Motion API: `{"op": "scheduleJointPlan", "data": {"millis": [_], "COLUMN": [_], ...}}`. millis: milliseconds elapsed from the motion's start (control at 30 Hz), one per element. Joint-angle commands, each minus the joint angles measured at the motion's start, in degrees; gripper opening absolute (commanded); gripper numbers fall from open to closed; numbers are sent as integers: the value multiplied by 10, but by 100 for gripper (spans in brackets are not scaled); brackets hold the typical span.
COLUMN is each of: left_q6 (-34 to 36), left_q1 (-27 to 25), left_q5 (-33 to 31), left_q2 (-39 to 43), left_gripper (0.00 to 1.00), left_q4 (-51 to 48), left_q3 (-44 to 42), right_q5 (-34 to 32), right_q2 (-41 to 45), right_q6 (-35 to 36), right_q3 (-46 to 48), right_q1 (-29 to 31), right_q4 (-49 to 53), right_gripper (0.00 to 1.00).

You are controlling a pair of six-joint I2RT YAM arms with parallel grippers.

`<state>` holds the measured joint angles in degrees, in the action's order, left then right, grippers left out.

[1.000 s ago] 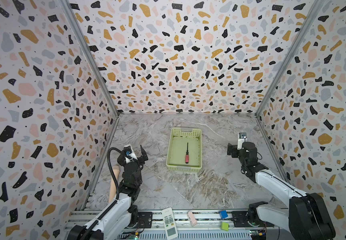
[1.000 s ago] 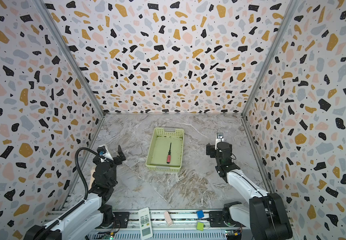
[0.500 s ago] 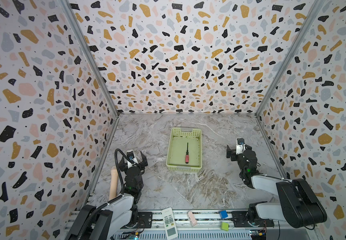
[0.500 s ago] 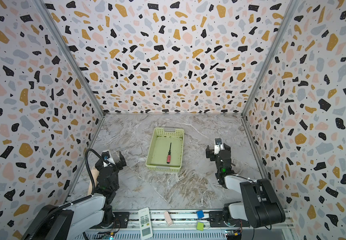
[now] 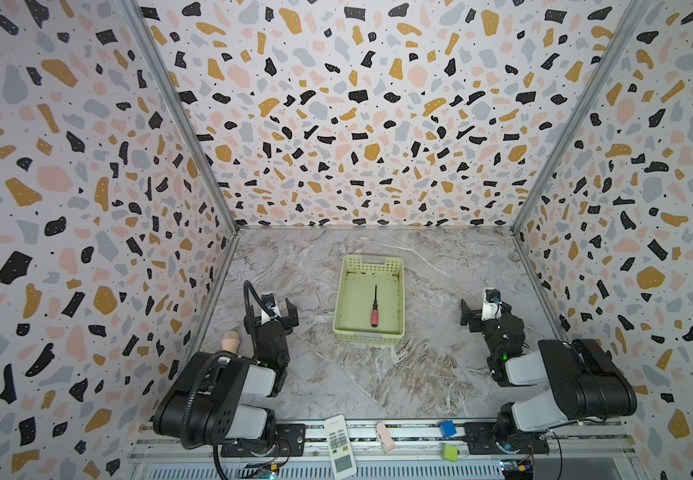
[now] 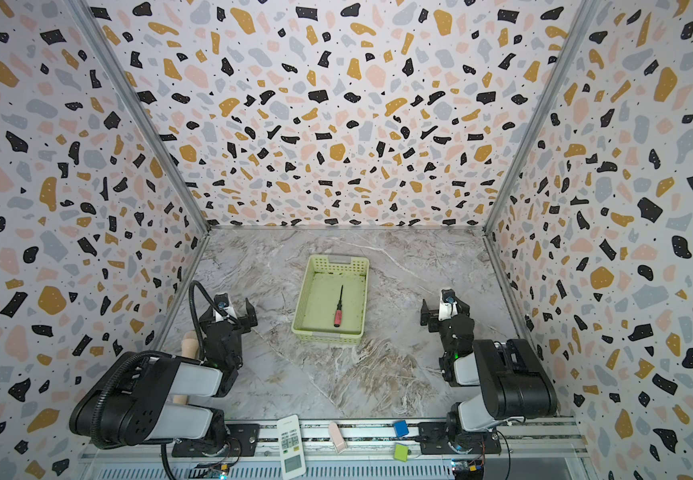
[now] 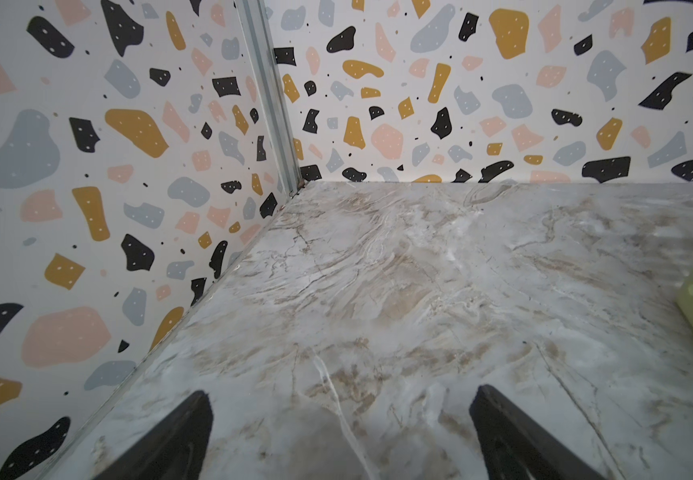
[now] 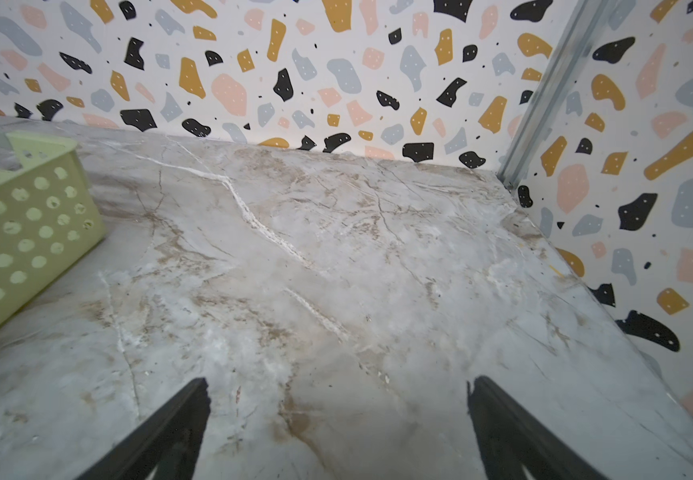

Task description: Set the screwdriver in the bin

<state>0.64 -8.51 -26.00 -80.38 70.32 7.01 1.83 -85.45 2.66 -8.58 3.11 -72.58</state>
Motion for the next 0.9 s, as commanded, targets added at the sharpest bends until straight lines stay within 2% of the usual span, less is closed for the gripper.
{"op": "scheduleJointPlan", "data": {"millis": [0,133,867], "left_q6": [-17,-19,-21], "left_q1": [31,35,35], "left_q5": [77,82,78], "left_q2": [2,0,5], "left_gripper": [100,100,99], "left_q4": [-16,-10,-18], "left_q3": [26,23,26], "right_q5": [22,41,31], "right_q2": [4,-1,0], "right_q6": [-5,-12,-9], "right_q3": [-21,-39,-37], "right_q1": [1,-11,-5], "right_q4": [-8,19,19], "right_gripper": [99,99,99]}}
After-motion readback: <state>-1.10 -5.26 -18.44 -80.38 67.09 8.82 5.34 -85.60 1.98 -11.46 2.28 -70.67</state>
